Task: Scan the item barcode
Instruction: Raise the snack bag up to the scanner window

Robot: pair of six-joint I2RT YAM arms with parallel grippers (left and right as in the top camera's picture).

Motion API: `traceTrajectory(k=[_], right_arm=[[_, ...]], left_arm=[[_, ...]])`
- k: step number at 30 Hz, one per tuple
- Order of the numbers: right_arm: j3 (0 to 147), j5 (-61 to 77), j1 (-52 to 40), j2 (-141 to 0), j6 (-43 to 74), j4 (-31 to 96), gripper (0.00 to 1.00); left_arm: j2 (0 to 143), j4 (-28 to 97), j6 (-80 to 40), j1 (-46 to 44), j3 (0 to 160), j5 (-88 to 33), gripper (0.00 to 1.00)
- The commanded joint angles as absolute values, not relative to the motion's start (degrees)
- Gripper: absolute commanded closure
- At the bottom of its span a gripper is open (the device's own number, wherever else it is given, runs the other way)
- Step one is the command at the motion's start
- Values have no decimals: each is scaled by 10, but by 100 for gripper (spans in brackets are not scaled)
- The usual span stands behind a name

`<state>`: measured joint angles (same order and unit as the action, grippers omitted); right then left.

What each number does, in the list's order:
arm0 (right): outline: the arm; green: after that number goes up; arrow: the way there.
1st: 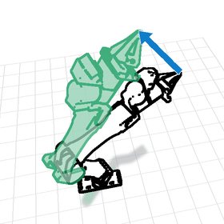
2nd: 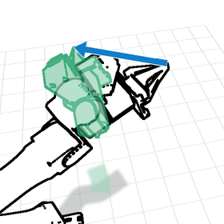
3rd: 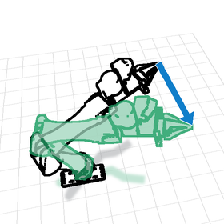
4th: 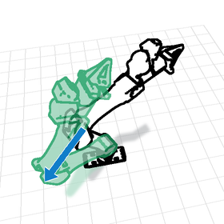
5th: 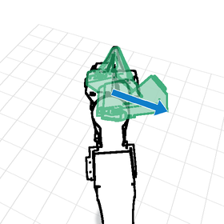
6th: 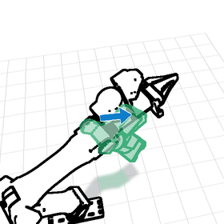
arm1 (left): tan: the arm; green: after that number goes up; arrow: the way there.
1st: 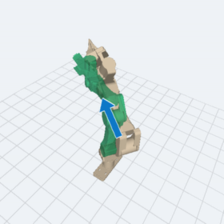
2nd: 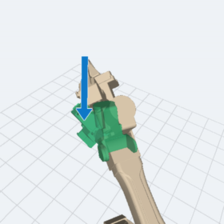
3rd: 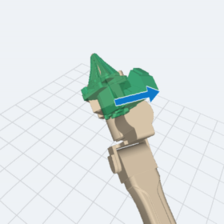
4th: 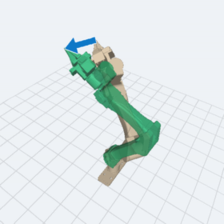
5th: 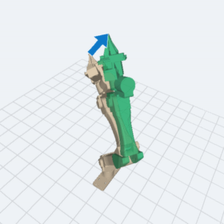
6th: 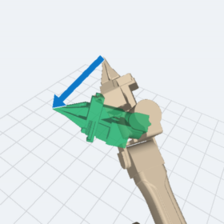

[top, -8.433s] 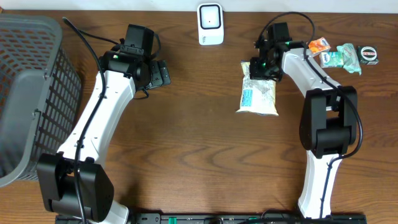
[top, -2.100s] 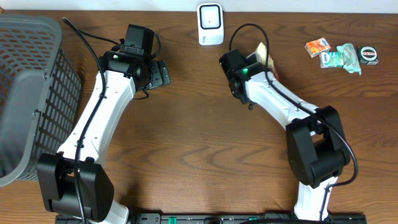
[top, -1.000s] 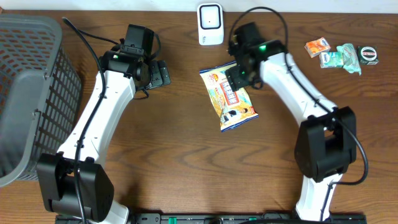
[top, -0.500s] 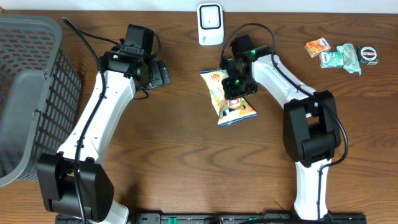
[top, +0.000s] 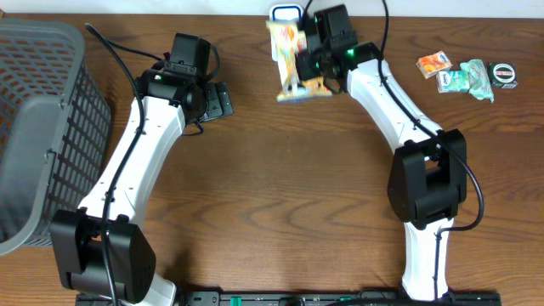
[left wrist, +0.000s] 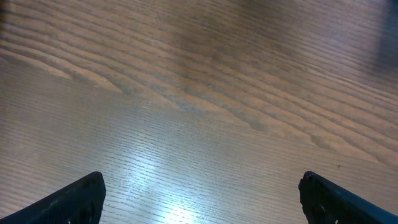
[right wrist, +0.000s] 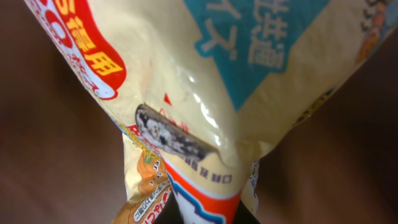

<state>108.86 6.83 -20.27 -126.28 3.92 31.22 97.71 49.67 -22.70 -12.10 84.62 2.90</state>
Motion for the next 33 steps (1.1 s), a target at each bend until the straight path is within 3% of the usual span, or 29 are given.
traceTrajectory(k=[1,13,25,30,33], right_arm=[[1099,35,-202,-1246,105,264,99],[1100,38,-195,-1279,196,132,99],[1101,13,-173,-1284,187,152,99],[1102,-41,-121,-1244,177,209,99],[1102,-73,-72,-1228,115,269,99]], left_arm=[[977,498,-228,-119,846,30,2],[977,498,-228,-119,846,30,3],[977,498,-228,-119,846,30,2],[977,498,-228,-119,846,30,3],[977,498,-228,-119,846,30,3]])
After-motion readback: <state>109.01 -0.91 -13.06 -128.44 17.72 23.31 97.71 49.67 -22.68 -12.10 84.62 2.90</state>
